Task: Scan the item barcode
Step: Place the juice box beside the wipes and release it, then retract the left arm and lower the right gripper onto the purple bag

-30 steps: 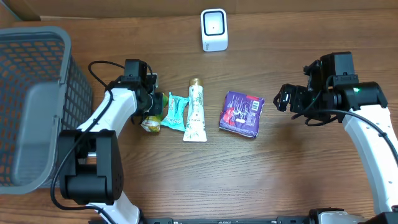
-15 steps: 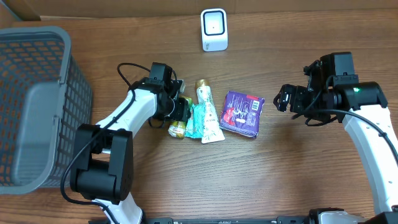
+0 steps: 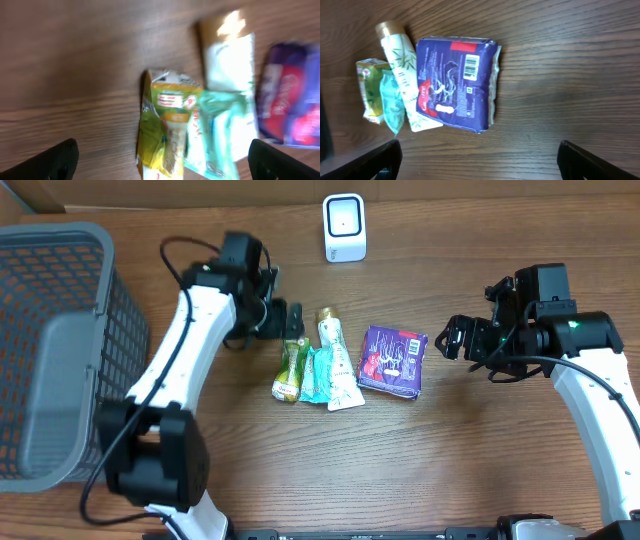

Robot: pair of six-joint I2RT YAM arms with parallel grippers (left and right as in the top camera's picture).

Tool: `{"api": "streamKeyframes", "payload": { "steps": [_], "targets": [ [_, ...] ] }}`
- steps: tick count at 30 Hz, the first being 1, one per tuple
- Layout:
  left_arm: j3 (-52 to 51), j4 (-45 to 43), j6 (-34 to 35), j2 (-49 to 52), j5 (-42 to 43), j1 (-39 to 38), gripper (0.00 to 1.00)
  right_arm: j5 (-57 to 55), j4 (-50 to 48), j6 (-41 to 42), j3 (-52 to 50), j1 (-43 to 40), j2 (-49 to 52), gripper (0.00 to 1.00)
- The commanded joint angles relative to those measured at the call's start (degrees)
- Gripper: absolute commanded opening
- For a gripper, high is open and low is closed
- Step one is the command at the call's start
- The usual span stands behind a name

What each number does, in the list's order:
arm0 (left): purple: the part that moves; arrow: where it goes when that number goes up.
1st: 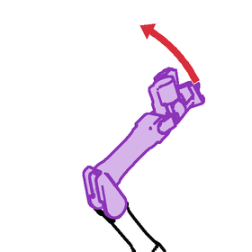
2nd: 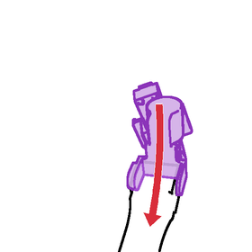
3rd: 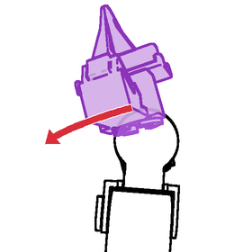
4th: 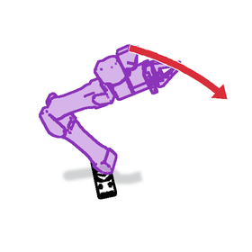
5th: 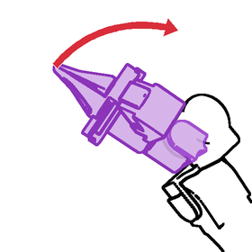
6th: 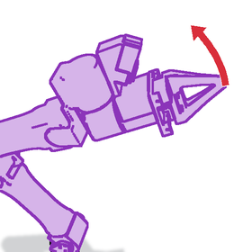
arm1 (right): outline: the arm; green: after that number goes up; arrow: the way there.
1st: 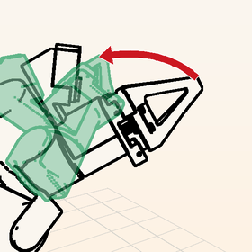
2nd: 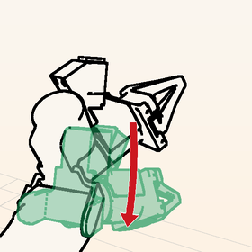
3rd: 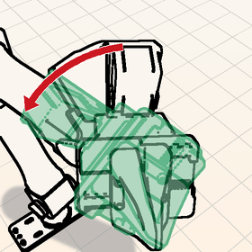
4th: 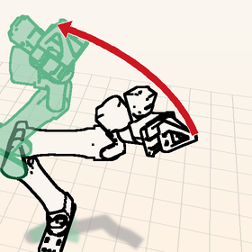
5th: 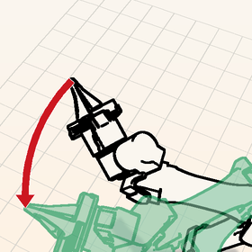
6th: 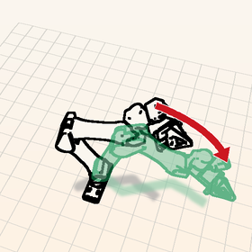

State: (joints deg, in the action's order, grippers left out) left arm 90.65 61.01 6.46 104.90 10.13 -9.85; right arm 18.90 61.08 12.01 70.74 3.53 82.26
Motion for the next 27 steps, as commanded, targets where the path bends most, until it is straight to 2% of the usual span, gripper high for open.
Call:
{"api": "streamKeyframes", "payload": {
  "steps": [1, 4, 5, 6, 10, 15, 19, 21, 23, 27],
  "targets": [
    [7.7, 3.0, -1.4, -7.1, -1.8, 0.5, 1.0, 3.4, 0.1, 0.0, 0.5, 0.3, 0.0, 0.97],
    [12.8, 5.4, -1.4, -11.4, -4.1, 1.5, 1.0, 3.7, 0.3, 1.3, 1.9, 0.7, 0.0, 0.8],
    [13.9, 6.0, -1.4, -12.9, -5.9, 1.9, 1.0, 3.3, 0.3, 2.4, 2.6, 1.3, 0.0, 0.79],
    [15.3, 6.6, -1.4, -16.1, -9.0, 3.0, 1.0, 0.2, 0.7, 4.8, 4.1, 3.2, 0.0, 0.79],
    [15.7, 6.7, -1.4, -22.3, -9.7, 6.0, 1.0, -7.7, 0.9, 9.4, 5.6, 8.2, 0.1, 0.8],
    [15.7, 6.7, -1.4, -26.4, -9.7, 7.7, 1.0, -7.3, -0.1, 15.7, 5.6, 14.4, 2.3, 0.8],
    [15.7, 6.7, -1.3, -26.5, -9.7, 7.7, 0.99, -3.7, -5.0, 17.7, 5.4, 20.0, 7.0, 0.78],
    [15.6, 6.7, -1.3, -26.0, -9.7, 7.7, 0.99, -2.3, -9.7, 19.5, 5.4, 23.6, 10.8, 0.68],
    [15.6, 6.7, -1.3, -25.6, -9.4, 7.7, 0.99, -2.3, -13.0, 20.9, 5.4, 25.5, 13.0, 0.47],
    [15.6, 6.7, -1.3, -25.1, -9.5, 7.7, 1.0, -2.1, -20.5, 24.1, 5.4, 28.5, 18.2, 0.37]
  ]
}}
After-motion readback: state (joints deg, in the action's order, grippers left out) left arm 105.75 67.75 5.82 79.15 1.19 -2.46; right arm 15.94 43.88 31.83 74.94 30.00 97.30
